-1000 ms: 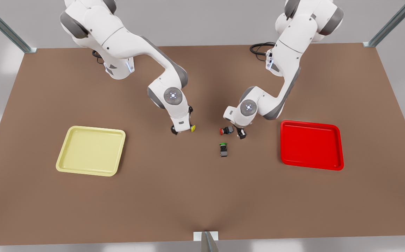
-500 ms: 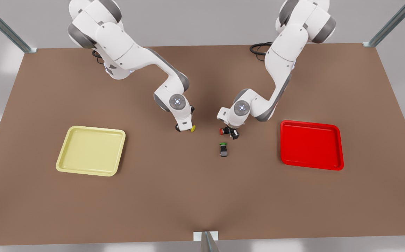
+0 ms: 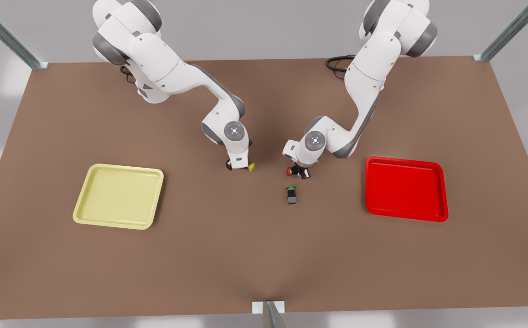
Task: Place the switches on the corresponding trays according to their colors
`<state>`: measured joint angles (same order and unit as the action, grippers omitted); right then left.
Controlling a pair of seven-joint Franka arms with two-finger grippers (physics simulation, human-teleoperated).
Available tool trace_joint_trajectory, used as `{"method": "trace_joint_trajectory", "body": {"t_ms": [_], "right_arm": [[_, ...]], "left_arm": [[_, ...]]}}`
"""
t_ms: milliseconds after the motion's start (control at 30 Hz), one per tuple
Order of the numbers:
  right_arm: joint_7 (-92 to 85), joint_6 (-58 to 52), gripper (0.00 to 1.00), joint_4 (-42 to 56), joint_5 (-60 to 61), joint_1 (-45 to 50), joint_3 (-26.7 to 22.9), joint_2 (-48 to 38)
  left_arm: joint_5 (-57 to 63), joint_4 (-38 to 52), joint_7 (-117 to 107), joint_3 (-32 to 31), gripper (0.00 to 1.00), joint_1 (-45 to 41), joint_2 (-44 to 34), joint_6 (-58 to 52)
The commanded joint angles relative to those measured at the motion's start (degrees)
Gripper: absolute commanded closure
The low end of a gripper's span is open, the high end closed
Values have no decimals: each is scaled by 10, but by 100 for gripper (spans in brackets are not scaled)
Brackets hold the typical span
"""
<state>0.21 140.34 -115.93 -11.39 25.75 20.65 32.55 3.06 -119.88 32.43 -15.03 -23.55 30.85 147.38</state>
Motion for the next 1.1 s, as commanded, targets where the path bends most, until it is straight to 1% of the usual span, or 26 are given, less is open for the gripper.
{"method": "trace_joint_trajectory", "body": {"t_ms": [0,167,233,267,300,367,400,467,533,633,767,800,867,900,933,1067], "right_arm": [[1,8,0,0,0,0,0,1],[1,40,0,1,-9,0,0,5],[1,49,0,0,-9,0,0,14],[1,49,4,0,-9,0,0,16],[1,49,14,0,-9,0,0,16],[3,43,18,1,-9,0,0,15],[4,43,25,2,-9,0,0,15],[3,41,31,3,-9,0,0,15],[3,38,34,0,-9,0,0,11],[5,37,43,-1,-9,0,0,10],[6,39,46,-4,-9,0,0,13],[6,39,48,-4,-9,0,0,13],[5,38,49,-4,-9,0,0,11],[5,38,52,-4,-9,0,0,11],[5,37,52,-4,-9,0,0,10],[5,37,52,-4,-9,0,0,9]], "left_arm": [[0,0,0,0,42,0,0,-1],[1,1,2,2,42,1,-7,-9],[1,10,4,4,42,1,-15,-35],[1,11,4,4,43,1,-18,-40],[1,11,4,4,43,1,-17,-40],[1,11,4,4,45,1,-15,-38],[2,11,4,4,45,1,-12,-35],[4,11,4,4,46,1,-11,-32],[5,11,5,4,46,1,-6,-31],[5,11,4,4,46,1,-1,-23],[5,11,6,4,46,1,-3,-24],[5,11,7,5,46,2,-8,-31],[6,18,11,16,46,2,-19,-55],[6,18,17,17,46,2,-20,-55],[6,18,17,17,48,1,-15,-49],[6,18,18,18,46,2,-21,-60]]}}
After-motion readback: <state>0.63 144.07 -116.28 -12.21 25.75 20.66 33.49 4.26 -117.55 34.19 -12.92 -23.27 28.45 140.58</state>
